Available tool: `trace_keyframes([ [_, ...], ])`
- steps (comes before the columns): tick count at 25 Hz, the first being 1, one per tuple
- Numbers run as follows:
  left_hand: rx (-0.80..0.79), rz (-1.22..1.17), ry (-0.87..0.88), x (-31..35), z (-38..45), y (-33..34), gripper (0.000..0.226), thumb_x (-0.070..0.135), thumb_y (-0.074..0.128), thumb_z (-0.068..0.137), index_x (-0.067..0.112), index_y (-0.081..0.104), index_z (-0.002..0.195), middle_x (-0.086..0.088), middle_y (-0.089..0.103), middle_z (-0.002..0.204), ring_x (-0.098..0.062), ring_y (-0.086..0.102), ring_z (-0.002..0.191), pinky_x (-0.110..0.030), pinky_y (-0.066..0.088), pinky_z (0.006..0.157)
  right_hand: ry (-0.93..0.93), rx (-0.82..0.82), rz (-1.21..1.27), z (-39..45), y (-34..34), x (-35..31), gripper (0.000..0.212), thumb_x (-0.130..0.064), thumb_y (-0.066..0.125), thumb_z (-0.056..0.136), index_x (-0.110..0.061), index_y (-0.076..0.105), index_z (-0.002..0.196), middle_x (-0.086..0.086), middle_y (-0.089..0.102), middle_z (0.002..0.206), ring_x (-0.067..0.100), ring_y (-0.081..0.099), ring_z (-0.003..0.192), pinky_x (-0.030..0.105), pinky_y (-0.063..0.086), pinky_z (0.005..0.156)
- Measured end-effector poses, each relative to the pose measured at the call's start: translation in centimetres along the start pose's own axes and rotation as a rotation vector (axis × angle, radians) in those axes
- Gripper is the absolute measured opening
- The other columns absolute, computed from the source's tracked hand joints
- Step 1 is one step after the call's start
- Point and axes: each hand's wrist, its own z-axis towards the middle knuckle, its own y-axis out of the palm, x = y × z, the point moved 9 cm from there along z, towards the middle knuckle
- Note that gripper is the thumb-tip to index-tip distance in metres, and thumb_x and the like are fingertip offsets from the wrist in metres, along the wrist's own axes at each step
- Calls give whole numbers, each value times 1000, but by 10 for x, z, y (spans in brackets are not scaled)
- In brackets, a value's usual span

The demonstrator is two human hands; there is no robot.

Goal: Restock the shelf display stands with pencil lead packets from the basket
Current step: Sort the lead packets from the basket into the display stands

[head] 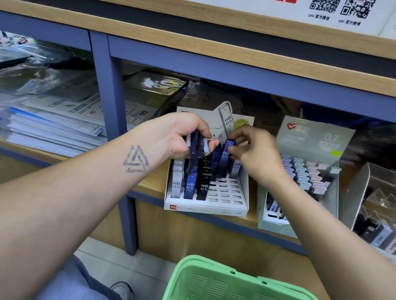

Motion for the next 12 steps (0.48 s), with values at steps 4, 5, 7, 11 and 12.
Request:
trace_keyframes([
  [4, -6, 17, -25, -6, 2, 1, 13, -6, 41, 95, -10, 53, 94, -19, 58, 80, -17, 51, 49, -18, 46, 41, -15, -23, -54, -10, 14, 5, 20, -3, 77, 83, -20, 70, 90, 2, 67, 87, 24, 67, 80, 33, 57, 73],
  [5, -6, 22, -20, -8, 3, 2, 13, -6, 41, 95, -9, 53, 97, -19, 58, 81, -16, 49, 51, -18, 46, 41, -12, -54, -54, -13, 19, 8, 21, -3, 77, 83, -21, 70, 91, -1, 66, 86, 22, 66, 80, 30, 55, 73],
  [7, -5, 21, -7, -9, 5, 3, 14, -7, 40, 94, -9, 53, 100, -20, 59, 82, -16, 49, 50, -18, 46, 41, -36, -93, -77, -21, 26, 10, 19, -5, 77, 85, -20, 73, 95, -7, 64, 86, 16, 65, 82, 28, 53, 77],
  [11, -22, -35, 2, -4, 5, 6, 13, -7, 39, 94, -9, 53, 94, -20, 59, 82, -16, 50, 55, -18, 46, 40, -93, -61, -153, -21, 28, 9, 15, -13, 75, 89, -19, 78, 102, -4, 71, 101, 16, 64, 97, 33, 53, 90],
  [12, -25, -51, 3, -2, 4, 6, 13, -7, 40, 93, -10, 53, 96, -21, 60, 81, -16, 52, 53, -19, 46, 40, -98, -73, -172, -19, 30, 9, 15, -14, 73, 90, -20, 77, 103, -3, 72, 104, 16, 64, 99, 36, 53, 91],
])
